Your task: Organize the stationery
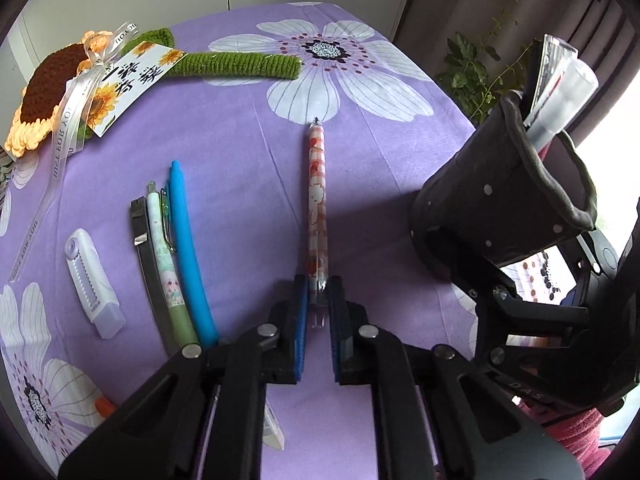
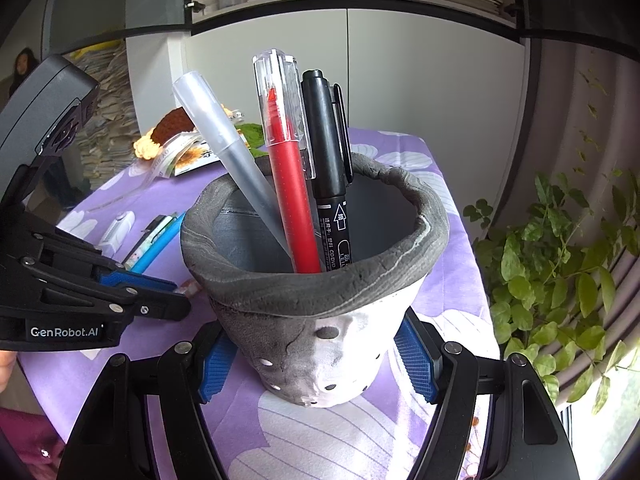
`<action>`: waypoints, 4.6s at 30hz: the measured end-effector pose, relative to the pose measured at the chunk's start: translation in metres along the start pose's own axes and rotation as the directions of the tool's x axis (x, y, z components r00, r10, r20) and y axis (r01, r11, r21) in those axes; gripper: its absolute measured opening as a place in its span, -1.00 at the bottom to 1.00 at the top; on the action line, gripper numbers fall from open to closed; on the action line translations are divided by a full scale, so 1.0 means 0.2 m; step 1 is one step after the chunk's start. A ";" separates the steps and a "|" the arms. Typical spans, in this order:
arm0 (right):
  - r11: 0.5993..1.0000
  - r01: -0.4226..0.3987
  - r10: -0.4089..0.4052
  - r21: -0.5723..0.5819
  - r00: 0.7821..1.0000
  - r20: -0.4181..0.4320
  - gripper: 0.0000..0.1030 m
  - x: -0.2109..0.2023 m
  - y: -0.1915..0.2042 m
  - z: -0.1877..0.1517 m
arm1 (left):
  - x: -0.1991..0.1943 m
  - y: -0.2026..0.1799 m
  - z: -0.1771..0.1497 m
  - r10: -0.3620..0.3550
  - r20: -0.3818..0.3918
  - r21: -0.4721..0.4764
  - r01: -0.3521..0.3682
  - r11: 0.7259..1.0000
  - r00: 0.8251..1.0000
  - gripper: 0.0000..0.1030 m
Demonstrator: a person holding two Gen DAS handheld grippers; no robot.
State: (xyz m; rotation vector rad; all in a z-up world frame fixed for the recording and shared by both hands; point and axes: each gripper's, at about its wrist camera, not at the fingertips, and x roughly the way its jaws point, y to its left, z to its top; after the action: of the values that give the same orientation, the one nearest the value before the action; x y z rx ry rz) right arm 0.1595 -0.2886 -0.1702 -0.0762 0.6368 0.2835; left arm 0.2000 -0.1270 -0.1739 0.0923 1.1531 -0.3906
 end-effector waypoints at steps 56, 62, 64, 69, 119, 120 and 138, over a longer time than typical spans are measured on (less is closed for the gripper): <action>1.000 0.000 0.000 -0.001 1.000 0.001 0.42 0.00 0.01 0.00 | -0.93 -0.36 0.16 -0.209 0.375 0.260 0.114 0.959 0.903 -0.85; 1.000 -0.001 0.001 -0.003 1.000 0.000 0.42 0.00 0.01 0.00 | -0.89 -0.38 0.19 -0.196 0.398 0.253 0.098 0.963 0.896 -0.85; 1.000 -0.002 0.002 -0.002 1.000 0.001 0.42 0.00 0.01 0.00 | -0.89 -0.38 0.20 -0.198 0.395 0.254 0.100 0.962 0.897 -0.85; 1.000 -0.004 0.004 -0.002 1.000 0.001 0.42 0.00 0.01 0.00 | -0.89 -0.41 0.21 -0.200 0.400 0.268 0.094 0.959 0.894 -0.85; 1.000 -0.006 0.005 -0.014 0.999 -0.048 0.42 0.03 0.02 0.00 | -0.41 0.41 0.13 -0.004 0.215 -0.230 0.054 0.972 0.977 -0.01; 1.000 -0.007 0.006 -0.013 0.999 -0.047 0.42 0.03 0.02 0.00 | -0.37 0.39 0.15 -0.019 0.193 -0.222 0.062 0.973 0.981 -0.02; 1.000 -0.008 0.007 -0.012 0.999 -0.047 0.42 0.03 0.02 0.01 | 0.05 0.43 0.36 -0.029 -0.010 -0.270 0.026 0.963 1.000 -0.36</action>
State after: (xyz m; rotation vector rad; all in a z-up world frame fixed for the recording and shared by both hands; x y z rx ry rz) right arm 0.1644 -0.2831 -0.1731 -0.0922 0.6820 0.2936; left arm 0.2953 -0.0679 -0.1639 -0.1599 1.2120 -0.2541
